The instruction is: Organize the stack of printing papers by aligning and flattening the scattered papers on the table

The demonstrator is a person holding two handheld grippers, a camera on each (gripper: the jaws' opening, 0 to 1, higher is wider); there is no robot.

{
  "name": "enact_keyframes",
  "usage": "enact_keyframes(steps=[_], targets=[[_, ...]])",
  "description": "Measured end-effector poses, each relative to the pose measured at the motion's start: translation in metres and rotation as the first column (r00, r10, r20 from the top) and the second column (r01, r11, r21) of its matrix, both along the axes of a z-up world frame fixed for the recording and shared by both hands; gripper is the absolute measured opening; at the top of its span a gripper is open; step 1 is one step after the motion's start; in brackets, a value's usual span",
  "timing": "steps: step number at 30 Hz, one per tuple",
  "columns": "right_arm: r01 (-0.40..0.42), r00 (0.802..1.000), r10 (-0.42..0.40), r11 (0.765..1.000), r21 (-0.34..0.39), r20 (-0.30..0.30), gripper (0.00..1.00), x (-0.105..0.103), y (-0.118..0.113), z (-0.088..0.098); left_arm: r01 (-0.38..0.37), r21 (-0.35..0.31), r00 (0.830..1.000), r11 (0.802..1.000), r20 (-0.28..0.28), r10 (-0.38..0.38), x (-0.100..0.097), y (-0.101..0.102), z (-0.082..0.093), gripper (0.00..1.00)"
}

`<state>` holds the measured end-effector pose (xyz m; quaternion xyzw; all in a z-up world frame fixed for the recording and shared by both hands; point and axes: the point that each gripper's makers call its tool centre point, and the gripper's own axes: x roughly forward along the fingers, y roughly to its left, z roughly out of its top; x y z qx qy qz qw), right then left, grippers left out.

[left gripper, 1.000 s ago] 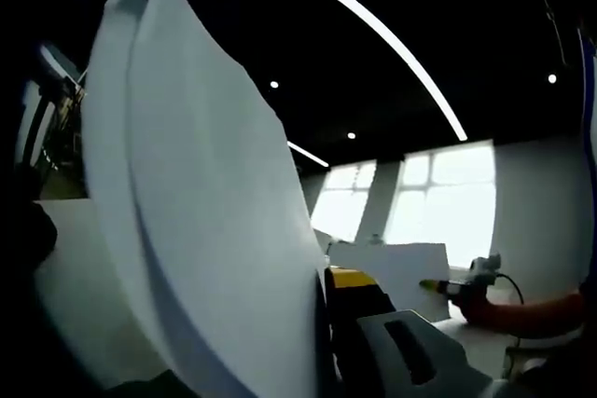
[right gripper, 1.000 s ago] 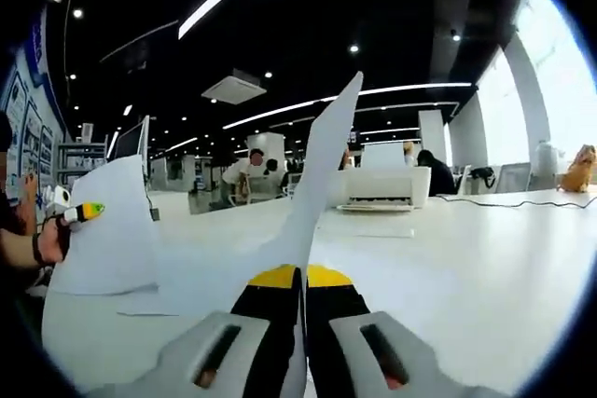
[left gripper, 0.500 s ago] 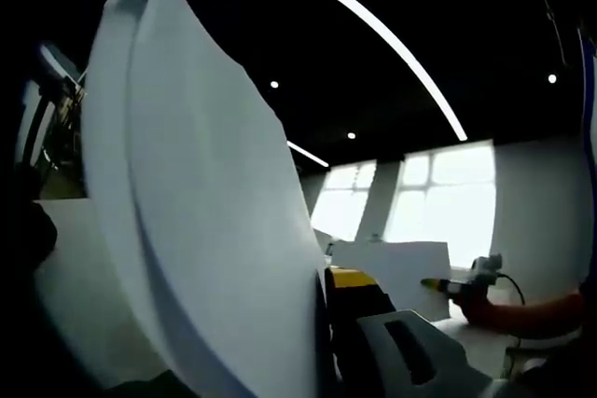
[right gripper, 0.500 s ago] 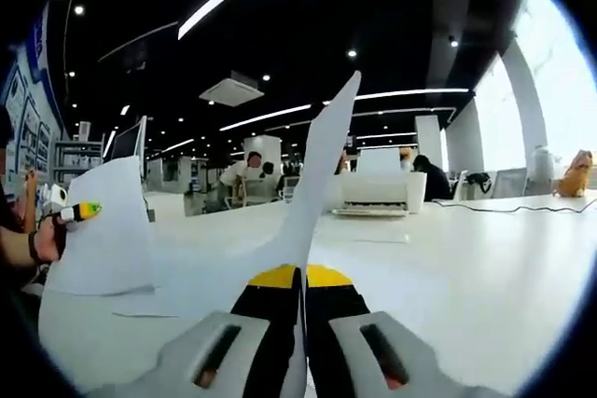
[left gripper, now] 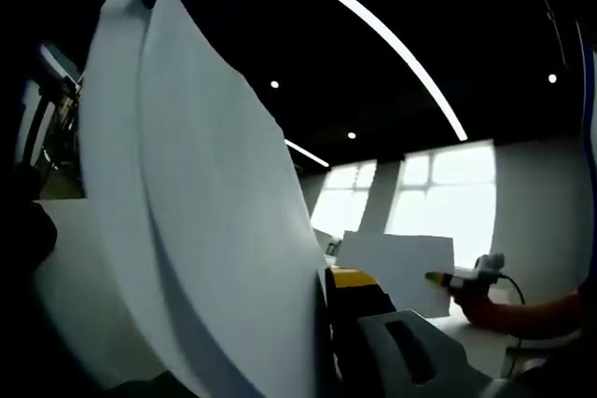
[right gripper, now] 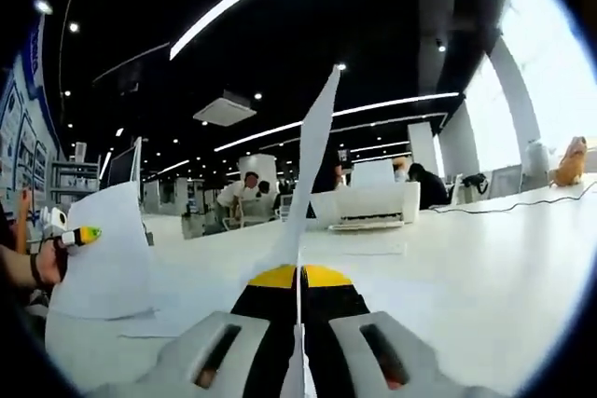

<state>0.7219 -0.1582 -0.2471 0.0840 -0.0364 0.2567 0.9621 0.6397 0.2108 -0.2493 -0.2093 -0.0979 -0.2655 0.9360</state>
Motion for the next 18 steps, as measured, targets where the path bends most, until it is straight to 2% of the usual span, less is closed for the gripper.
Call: enact_keyframes(steps=[1,2,5,11,16,18], targets=[[-0.005,0.999,0.004,1.0,0.007,0.031,0.0,0.0,0.0,0.006,0.0,0.0,1.0,1.0,-0.001,0.0,0.0,0.0,0.0,0.09],[-0.001,1.0,0.001,1.0,-0.004,0.013,0.0,0.0,0.0,0.002,0.0,0.001,1.0,1.0,-0.002,0.0,0.0,0.0,0.0,0.09],[-0.011,1.0,0.012,0.999,-0.033,0.017,0.0,0.001,0.006,0.002,-0.001,0.005,1.0,1.0,-0.002,0.001,0.0,-0.001,-0.001,0.09],[-0.012,0.998,0.017,0.996,-0.089,0.054,0.0,0.006,0.013,0.011,0.002,0.005,1.0,1.0,-0.003,-0.002,0.001,-0.001,-0.001,0.09],[-0.093,0.99,0.09,0.996,0.019,0.11,0.0,0.001,0.037,0.037,0.006,0.014,1.0,1.0,-0.005,-0.006,0.001,-0.002,-0.002,0.09],[-0.11,0.986,0.105,0.993,0.033,0.127,0.0,-0.002,0.048,0.045,0.006,0.013,1.0,1.0,-0.005,-0.006,0.001,-0.002,-0.002,0.09]])
